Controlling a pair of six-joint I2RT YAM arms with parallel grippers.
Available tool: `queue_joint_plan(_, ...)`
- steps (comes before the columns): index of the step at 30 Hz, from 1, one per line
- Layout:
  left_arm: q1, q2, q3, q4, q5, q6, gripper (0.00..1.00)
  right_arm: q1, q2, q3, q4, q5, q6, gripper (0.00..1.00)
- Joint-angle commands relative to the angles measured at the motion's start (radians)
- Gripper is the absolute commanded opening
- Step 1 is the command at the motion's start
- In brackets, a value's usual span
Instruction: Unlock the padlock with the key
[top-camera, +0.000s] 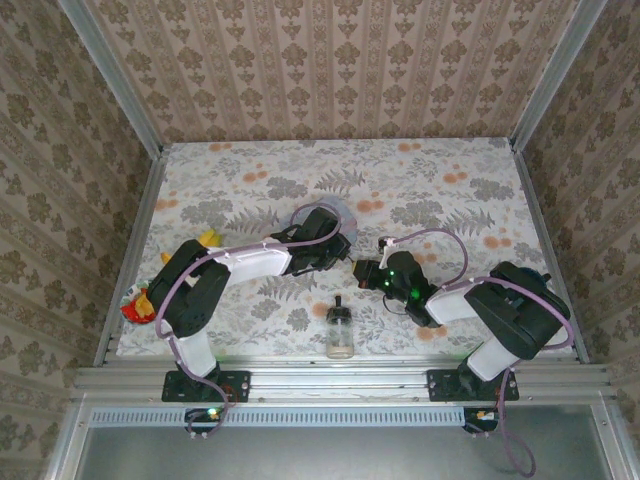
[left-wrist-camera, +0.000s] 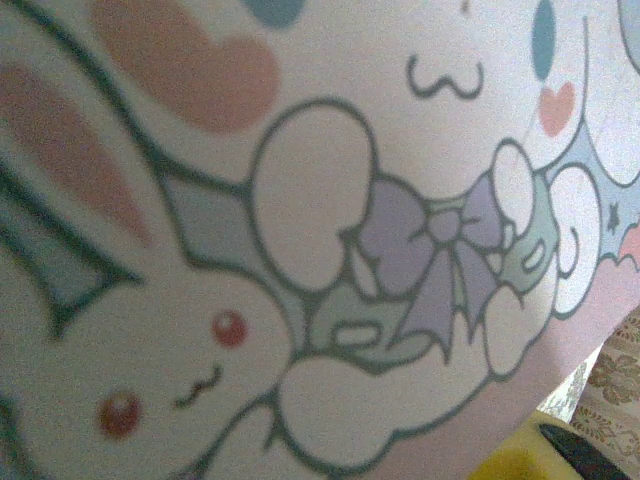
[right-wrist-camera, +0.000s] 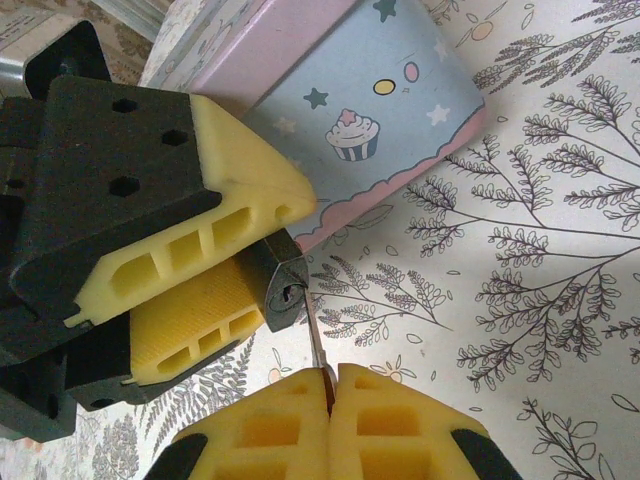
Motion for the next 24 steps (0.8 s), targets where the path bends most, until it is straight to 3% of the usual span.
queue_joint_plan(1,-0.005,-0.018,-0.004,0.022,0.054,-0.009,0.16,-0.013,-0.001,0.006,0.054,-0.069,0.011,0.0)
queue_joint_plan(11,-0.002,-0.026,-0.001,0.018,0.062,0.011,0.16,-0.072,-0.071,-0.056,-0.001,-0.12,0.011,0.0)
queue_joint_plan(24,-0.002,-0.025,-0.004,0.028,0.063,0.011,0.16,-0.081,-0.043,-0.026,0.027,-0.169,0.04,0.0)
